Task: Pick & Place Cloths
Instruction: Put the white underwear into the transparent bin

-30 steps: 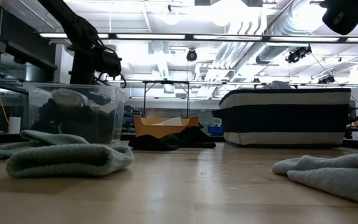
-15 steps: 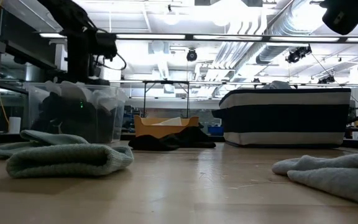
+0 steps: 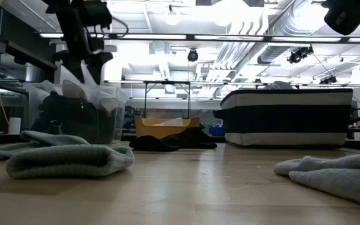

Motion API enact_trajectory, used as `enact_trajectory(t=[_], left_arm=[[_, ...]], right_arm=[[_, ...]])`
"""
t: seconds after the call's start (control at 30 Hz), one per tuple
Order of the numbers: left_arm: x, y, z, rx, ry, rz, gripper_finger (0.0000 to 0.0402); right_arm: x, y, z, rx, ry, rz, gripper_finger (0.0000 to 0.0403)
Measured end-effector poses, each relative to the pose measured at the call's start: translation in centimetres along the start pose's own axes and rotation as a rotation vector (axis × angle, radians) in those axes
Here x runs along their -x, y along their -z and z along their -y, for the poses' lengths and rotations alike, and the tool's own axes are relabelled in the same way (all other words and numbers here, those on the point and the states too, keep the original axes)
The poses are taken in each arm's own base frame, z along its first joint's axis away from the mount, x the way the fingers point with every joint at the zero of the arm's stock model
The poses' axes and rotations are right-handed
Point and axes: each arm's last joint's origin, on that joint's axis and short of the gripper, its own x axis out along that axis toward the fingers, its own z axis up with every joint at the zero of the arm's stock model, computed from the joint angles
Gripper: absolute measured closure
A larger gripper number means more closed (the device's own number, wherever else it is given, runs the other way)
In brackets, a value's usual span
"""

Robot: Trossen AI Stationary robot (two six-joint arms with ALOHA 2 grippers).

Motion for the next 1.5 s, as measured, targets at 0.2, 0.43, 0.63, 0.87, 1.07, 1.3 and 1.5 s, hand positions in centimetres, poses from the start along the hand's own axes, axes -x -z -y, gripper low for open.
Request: enact_trajectory(t=[0.2, 0.43, 0.63, 0.87, 1.07, 1.3, 1.5], left_arm=[[1.6, 0.1, 2.0, -0.044, 0.106, 0.084, 0.0112], [2.4, 0.8, 5.6, -0.173, 0.282, 0.112, 0.0112], [2.5, 1.8, 9.0, -0.396, 0.456, 0.115, 0.0112], [1.8, 2.3, 9.4, -0.249, 0.393, 0.049, 0.0112], [2.1, 2.3, 7.2, -0.041, 0.313, -0.028, 0.0129], [3.3, 3.5, 4.6, 0.063, 0.236, -0.146, 0.0257], [4.7, 4.0, 3.0, 0.072, 0.235, -0.148, 0.0389]], right_arm=[[0.0, 0.0, 0.0, 0.000, 0.000, 0.000, 0.0279], [0.0, 0.0, 0.0, 0.000, 0.000, 0.000, 0.0279], [0.0, 0.0, 0.0, 0.000, 0.000, 0.000, 0.0279], [0.0, 0.0, 0.0, 0.000, 0.000, 0.000, 0.0279], [0.0, 0.0, 0.0, 0.000, 0.000, 0.000, 0.0279], [0.0, 0.0, 0.0, 0.000, 0.000, 0.000, 0.0279], [0.0, 0.0, 0.0, 0.000, 0.000, 0.000, 0.0279]])
